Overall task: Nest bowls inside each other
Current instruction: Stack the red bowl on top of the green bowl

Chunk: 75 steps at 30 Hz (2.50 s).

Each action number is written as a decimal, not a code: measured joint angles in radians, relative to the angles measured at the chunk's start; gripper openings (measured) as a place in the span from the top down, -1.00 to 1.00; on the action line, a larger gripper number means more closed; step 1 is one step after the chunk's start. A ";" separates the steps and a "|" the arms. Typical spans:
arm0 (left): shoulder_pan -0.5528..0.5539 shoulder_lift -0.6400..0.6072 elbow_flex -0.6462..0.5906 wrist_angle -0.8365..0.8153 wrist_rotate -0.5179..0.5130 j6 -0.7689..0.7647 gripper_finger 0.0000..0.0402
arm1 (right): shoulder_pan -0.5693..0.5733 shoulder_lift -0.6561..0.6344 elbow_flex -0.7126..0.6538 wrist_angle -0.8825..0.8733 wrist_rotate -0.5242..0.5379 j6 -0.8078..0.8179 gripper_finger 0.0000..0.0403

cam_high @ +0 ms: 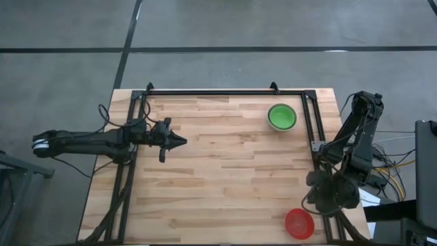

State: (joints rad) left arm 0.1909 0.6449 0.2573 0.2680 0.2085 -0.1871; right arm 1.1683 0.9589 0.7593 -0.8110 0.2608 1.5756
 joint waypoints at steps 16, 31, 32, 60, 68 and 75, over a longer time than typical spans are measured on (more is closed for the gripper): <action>0.000 0.000 0.000 0.000 0.000 0.000 0.83 | 0.000 0.096 -0.007 -0.019 -0.134 0.068 0.63; 0.000 0.000 0.000 0.000 0.000 0.000 0.83 | -0.003 0.198 -0.011 -0.013 -0.150 0.092 0.31; 0.000 0.000 0.000 0.000 0.000 0.000 0.83 | -0.003 0.209 -0.012 -0.012 -0.154 0.093 0.31; 0.000 0.000 0.000 0.000 0.000 0.000 0.83 | -0.004 0.256 -0.061 0.122 -0.157 0.079 0.15; 0.000 0.000 0.000 0.000 0.000 0.000 0.83 | -0.004 0.256 -0.113 0.219 -0.157 0.076 0.15; 0.000 0.000 0.000 0.000 0.000 0.000 0.83 | -0.004 0.256 -0.152 0.273 -0.160 0.075 0.15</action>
State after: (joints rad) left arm 0.1911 0.6449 0.2573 0.2678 0.2085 -0.1867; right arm 1.1641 1.2147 0.6073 -0.5383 0.1006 1.6507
